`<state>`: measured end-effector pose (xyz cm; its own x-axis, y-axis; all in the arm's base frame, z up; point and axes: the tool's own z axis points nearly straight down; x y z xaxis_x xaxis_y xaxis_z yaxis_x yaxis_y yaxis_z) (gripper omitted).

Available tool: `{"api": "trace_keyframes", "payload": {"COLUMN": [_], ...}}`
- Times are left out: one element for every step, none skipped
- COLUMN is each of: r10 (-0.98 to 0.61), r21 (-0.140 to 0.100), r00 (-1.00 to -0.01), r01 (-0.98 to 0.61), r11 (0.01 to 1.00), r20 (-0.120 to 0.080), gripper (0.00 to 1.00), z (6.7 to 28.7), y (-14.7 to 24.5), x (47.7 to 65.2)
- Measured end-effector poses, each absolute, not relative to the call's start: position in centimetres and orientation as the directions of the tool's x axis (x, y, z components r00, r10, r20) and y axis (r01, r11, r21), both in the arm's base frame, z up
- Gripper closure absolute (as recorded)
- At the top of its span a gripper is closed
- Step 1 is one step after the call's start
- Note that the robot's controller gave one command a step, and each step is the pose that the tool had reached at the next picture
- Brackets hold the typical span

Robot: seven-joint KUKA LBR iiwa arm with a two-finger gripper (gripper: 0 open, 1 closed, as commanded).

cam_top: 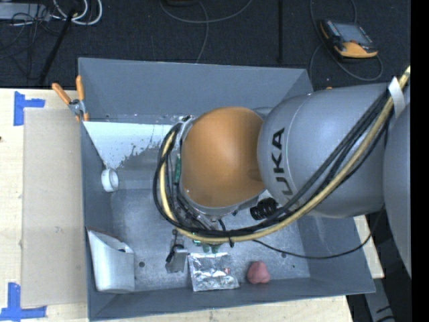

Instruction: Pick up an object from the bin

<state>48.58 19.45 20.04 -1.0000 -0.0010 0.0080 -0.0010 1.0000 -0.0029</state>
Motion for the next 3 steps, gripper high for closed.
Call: {"api": "trace_keyframes", "payload": {"r10": [-0.082,0.011,0.075], "r21": [-0.004,-0.002,0.001], "r00": [-0.997,-1.0,-0.997], "r01": [-0.082,0.011,0.075], "r11": [0.997,1.0,0.997], "r20": [0.007,0.004,0.0], "gripper": [0.0,0.0,0.0], "z": [8.6,6.9,7.0], "y": [12.1,6.9,5.0], "x": [54.1,49.3,48.5]}}
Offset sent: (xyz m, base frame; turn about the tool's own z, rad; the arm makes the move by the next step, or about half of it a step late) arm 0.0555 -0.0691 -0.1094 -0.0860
